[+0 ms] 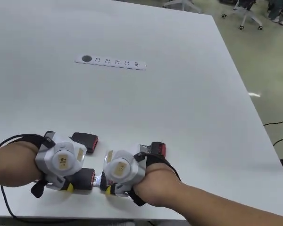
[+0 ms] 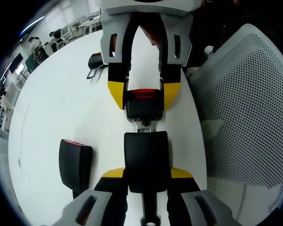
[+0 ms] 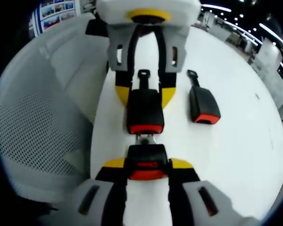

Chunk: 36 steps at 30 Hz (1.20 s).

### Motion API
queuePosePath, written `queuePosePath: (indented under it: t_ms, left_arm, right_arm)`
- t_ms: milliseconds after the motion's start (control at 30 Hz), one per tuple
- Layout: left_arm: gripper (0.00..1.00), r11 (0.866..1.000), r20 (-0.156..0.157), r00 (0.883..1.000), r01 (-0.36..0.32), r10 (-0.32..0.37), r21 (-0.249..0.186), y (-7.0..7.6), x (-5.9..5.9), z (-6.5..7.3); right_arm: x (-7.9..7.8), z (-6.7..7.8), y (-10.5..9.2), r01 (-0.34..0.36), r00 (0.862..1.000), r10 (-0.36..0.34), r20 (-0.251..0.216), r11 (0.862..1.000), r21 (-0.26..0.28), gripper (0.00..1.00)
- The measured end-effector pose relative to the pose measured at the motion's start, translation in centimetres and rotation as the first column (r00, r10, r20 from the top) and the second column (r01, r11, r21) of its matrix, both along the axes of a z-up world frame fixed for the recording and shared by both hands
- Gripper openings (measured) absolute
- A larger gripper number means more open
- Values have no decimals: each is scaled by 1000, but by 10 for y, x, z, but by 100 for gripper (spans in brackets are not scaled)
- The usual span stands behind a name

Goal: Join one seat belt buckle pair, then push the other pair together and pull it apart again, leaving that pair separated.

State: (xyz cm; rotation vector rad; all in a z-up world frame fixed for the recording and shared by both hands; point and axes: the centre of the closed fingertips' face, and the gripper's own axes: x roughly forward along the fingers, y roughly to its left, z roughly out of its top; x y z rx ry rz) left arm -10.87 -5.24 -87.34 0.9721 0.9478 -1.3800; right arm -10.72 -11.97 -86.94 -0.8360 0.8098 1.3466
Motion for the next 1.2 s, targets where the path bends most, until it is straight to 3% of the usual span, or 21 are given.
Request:
queuePosePath:
  t_ms: [267,300,333,433,567,600,700,767,833,1033,1200]
  left_arm:
    - [32,1000,-4,1000,-7,7,-10,0,1,0]
    - [32,1000,-2,1000,-2,2,-12,0,1,0]
    - [32,1000,2,1000,-10,10,-14,0,2,0]
    - [32,1000,-1,1000,-11,11,-28,0,4,0]
    - [32,1000,1,1000,22,-22,-7,1,3,0]
    - [32,1000,2,1000,14,-14,-16,2,3,1]
    - [32,994,-13,999,-54,53,-91,2,5,2]
    - [31,994,-9,999,-46,46,-101,5,6,2]
    - [31,994,-5,999,-39,39,-101,4,5,2]
    - [31,996,-7,1000,-11,10,-90,3,4,4]
    - [33,998,0,1000,-13,13,-69,1,1,5]
  right_arm:
    - [0,1,16,32,999,-32,-13,999,34,31]
    - [-1,1,5,85,996,-86,-20,996,-19,31]
    - [1,2,10,39,999,-39,-1,999,6,31]
    - [0,0,10,31,999,-31,-6,999,9,31]
    - [-1,0,10,19,1000,-19,-5,1000,2,31]
    - [-2,1,9,-9,1000,9,2,1000,10,31]
    - [1,2,7,24,999,-23,-25,997,72,31]
    - [0,2,8,37,999,-35,-27,996,76,31]
    - [-1,2,9,32,999,-31,-17,997,70,31]
    - [-1,2,10,52,998,-48,-47,996,78,32]
    - [-3,2,10,55,998,-52,-34,993,102,33]
